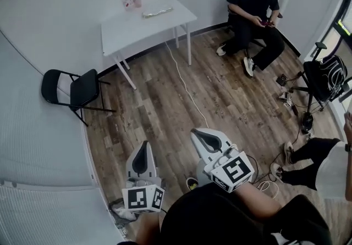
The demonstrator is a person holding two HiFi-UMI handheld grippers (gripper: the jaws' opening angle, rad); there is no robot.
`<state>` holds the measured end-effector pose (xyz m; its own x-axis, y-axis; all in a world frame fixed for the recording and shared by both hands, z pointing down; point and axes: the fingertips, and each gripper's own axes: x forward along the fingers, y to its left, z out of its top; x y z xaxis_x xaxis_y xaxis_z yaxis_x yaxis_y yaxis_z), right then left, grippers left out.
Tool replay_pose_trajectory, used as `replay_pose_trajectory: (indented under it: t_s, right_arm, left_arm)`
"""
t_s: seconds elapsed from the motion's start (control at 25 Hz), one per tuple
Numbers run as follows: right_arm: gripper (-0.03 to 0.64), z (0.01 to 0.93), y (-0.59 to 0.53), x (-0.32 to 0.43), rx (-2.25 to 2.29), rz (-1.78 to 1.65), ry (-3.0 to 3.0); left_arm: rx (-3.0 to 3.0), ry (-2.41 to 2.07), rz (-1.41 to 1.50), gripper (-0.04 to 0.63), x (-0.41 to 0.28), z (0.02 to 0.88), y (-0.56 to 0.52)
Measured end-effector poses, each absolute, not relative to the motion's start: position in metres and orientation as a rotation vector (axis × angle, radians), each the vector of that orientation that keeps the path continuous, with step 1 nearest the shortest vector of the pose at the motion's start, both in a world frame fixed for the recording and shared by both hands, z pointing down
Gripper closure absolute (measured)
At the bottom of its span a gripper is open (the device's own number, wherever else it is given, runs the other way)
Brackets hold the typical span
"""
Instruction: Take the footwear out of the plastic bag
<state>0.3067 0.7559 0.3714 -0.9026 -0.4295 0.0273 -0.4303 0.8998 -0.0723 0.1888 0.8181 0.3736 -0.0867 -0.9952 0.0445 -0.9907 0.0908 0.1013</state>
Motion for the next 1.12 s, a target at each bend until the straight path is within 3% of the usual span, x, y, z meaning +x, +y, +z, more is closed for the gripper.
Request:
replay_pose_trajectory:
  t_s: [0.48, 1.12]
  right_arm:
    - [0.600, 0.369, 0.734, 0.315, 0.739, 0.125, -3.035]
    - [0.600, 0.375, 0.635, 0.252, 0.713, 0.127, -3.042]
  left_arm:
    - [2.133, -2.170, -0.064, 0.575, 0.201, 0.367, 0.786]
    - [2.148, -2.166, -0.034, 0.575, 0.140, 0.372, 0.686]
